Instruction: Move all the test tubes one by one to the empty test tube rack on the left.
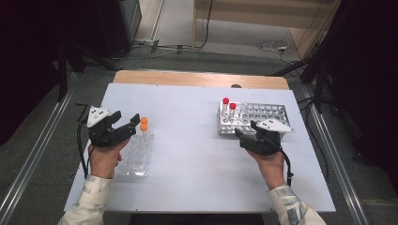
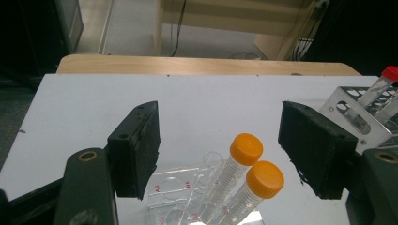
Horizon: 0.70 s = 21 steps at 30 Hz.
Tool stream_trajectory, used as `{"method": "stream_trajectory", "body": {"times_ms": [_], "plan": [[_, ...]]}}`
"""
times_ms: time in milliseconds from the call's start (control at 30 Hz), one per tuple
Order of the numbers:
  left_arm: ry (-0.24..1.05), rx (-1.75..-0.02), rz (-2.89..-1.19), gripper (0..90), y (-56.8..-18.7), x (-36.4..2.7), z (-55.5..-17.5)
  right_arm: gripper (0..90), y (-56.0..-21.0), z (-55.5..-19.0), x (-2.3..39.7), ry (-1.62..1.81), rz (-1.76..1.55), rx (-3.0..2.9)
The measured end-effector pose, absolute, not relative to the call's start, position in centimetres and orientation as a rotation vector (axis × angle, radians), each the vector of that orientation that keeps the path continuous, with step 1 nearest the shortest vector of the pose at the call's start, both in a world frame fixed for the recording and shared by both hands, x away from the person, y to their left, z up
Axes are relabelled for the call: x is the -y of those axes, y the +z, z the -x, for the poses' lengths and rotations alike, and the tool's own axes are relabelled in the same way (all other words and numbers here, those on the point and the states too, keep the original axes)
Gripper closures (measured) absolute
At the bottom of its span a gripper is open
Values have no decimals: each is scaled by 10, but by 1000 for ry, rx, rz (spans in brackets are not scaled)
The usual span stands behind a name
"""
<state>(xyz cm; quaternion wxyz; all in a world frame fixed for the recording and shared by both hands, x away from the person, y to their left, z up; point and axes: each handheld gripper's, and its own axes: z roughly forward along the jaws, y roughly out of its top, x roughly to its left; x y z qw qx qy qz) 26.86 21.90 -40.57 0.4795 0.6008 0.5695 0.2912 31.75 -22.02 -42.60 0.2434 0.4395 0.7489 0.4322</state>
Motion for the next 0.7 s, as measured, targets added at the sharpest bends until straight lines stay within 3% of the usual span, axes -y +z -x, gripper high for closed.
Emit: {"method": "stream_trajectory", "body": {"times_ms": [367, 700], "plan": [[705, -1389, -1446, 301, -403, -219, -265, 349, -425, -337, 236, 1156, -1255, -1967], [701, -1389, -1449, 301, -403, -217, -264, 480, -434, -365, 232, 1123, -1279, -1933]]}}
